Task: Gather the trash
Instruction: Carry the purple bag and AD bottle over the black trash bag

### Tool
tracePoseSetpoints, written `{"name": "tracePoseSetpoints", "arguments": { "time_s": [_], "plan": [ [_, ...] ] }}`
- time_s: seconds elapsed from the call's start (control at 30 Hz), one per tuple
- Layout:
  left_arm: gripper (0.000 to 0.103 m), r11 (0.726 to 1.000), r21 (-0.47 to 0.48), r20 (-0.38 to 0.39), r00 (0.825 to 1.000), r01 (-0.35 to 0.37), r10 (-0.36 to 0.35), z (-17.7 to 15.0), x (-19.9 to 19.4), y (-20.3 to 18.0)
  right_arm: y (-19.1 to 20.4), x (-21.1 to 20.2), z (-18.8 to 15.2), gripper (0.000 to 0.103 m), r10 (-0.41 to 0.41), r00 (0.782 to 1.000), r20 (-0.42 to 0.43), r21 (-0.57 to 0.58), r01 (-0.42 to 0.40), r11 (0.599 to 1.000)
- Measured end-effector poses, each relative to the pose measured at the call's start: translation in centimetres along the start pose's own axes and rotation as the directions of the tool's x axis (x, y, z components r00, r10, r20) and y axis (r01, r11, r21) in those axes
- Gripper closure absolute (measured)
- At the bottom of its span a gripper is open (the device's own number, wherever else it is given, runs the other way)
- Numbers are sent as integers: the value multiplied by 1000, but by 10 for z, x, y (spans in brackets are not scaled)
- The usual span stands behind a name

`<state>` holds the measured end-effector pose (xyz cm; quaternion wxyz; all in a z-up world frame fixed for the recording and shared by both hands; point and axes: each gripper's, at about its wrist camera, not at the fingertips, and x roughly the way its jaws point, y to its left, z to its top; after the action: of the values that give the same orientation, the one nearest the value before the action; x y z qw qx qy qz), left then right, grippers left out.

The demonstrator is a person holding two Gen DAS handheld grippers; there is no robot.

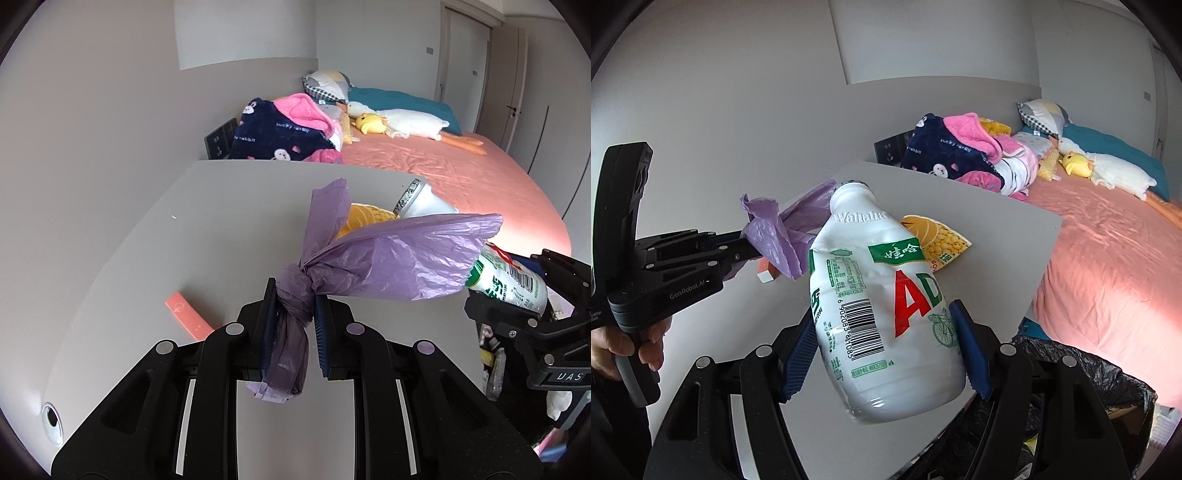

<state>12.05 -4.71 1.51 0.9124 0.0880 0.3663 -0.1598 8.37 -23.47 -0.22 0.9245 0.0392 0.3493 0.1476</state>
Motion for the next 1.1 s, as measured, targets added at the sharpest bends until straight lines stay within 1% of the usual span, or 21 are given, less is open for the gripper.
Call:
{"name": "tracePoseSetpoints", "arguments": {
  "time_s": [0.27,0.53,0.87,1.1],
  "plan": [
    [85,999,14,16,999,37,-37,-6,-16,-31,-15,-33,-13,33,-28,999,26,24,27,999],
    [85,996,55,27,997,66,-68,-11,-30,-62,-26,-58,-25,33,-56,997,44,46,54,997],
    [85,992,78,35,994,98,-101,-14,-41,-84,-37,-78,-42,33,-91,994,54,74,87,993],
    [85,986,115,29,992,121,-125,-17,-43,-104,-47,-90,-51,33,-108,992,59,97,102,990]
  ]
}}
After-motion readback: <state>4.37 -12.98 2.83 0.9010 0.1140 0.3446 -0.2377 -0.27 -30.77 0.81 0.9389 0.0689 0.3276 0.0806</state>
